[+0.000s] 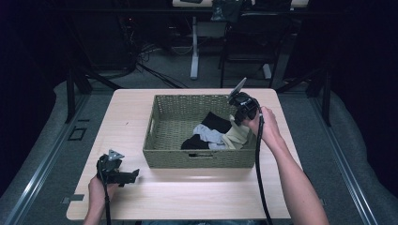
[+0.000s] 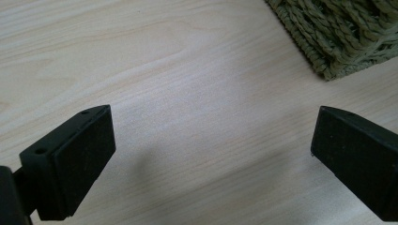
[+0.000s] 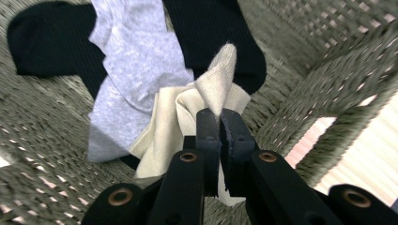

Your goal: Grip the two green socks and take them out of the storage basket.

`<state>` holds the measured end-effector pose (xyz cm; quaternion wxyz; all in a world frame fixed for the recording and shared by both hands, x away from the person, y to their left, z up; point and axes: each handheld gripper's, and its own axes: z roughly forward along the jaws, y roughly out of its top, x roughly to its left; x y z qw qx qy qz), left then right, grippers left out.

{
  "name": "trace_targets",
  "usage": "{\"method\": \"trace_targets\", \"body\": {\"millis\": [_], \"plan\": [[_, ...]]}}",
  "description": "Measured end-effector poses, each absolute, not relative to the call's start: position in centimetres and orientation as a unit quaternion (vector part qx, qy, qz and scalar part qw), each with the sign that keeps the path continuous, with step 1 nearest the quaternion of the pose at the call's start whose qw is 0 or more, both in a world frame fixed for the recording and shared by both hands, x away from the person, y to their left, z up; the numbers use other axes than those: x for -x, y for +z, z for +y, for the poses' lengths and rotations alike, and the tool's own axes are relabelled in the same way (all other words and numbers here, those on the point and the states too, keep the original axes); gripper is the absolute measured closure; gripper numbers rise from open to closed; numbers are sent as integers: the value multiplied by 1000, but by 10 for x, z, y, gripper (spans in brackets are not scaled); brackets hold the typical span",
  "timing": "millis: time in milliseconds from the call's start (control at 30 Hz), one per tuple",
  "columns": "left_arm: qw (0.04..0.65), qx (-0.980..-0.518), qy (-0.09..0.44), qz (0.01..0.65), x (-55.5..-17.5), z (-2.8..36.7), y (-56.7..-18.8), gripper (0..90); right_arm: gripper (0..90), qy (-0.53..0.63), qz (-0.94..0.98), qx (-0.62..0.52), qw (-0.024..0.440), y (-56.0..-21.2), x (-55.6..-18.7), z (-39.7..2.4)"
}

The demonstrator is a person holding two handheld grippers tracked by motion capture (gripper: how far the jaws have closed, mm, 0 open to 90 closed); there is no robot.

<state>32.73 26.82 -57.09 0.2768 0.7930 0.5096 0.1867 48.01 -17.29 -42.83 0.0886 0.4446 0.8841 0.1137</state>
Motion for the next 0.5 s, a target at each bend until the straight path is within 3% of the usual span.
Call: {"method": "trace_targets", "body": {"millis": [500], "plan": [[278, -793, 186, 510, -327, 269, -570, 3, 871, 147, 879, -441, 108, -387, -476, -172]]}}
